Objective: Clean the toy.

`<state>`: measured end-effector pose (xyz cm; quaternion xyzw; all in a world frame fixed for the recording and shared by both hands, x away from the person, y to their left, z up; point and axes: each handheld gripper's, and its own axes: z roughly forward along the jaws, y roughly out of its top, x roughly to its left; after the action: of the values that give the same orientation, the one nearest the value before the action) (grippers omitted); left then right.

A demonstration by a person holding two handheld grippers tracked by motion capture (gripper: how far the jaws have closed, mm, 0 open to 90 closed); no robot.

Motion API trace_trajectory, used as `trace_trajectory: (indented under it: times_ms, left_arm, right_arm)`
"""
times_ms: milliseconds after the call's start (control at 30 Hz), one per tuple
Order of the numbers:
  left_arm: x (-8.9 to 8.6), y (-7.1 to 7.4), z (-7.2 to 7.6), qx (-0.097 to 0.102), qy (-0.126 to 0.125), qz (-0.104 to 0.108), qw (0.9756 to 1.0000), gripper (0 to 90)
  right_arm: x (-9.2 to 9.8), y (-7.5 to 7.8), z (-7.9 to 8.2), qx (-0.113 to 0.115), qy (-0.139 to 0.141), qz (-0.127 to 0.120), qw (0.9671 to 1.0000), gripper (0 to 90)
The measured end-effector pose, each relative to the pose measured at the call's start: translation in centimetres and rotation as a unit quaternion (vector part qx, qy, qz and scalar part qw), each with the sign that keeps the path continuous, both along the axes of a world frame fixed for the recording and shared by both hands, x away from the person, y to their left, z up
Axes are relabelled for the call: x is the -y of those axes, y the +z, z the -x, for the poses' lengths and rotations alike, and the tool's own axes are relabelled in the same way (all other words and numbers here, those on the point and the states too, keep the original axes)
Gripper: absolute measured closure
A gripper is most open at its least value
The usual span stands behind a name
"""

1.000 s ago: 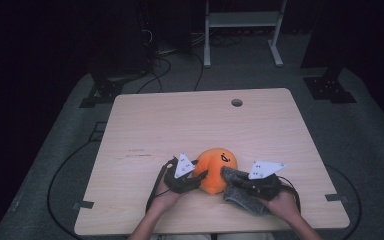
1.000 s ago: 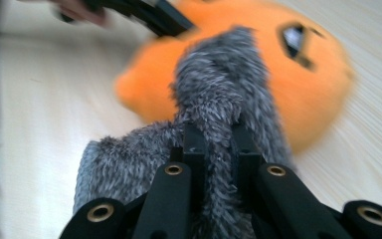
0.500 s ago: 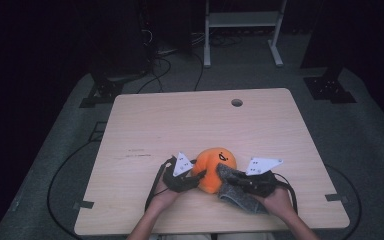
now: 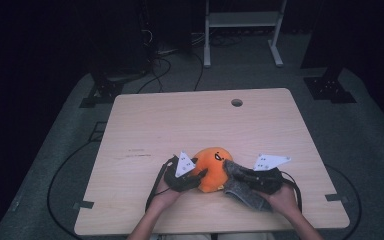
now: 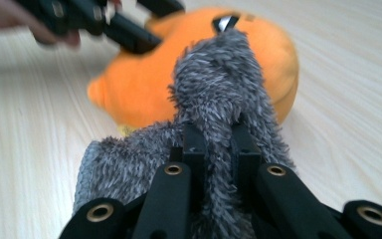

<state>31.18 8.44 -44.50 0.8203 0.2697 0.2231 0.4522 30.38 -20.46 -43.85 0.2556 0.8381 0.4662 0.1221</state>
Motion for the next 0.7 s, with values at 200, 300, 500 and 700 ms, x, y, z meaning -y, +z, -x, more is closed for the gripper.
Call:
trace_trajectory:
  times_ms: [200,300,500,700]
  left_arm:
    - [-0.9,0.8,-0.3,-0.026,-0.013,0.07,0.9971,32.3]
    - [-0.6,0.3,-0.4,-0.032,-0.01,0.046,0.9984,35.0]
    - [0.0,0.0,-0.2,-0.023,-0.024,0.025,0.9991,40.5]
    - [-0.1,0.4,0.1,-0.019,-0.052,0.035,0.9978,38.5]
  right_arm:
    - [-1.3,-0.4,-0.1,-0.013,0.017,0.003,0.9998,80.9]
    - [-1.2,-0.8,0.1,-0.026,0.032,0.008,0.9991,80.9]
    - [0.9,0.0,-0.5,-0.027,0.005,-0.009,0.9996,80.8]
    - [0.3,0.3,-1.7,-0.036,0.013,-0.038,0.9985,80.9]
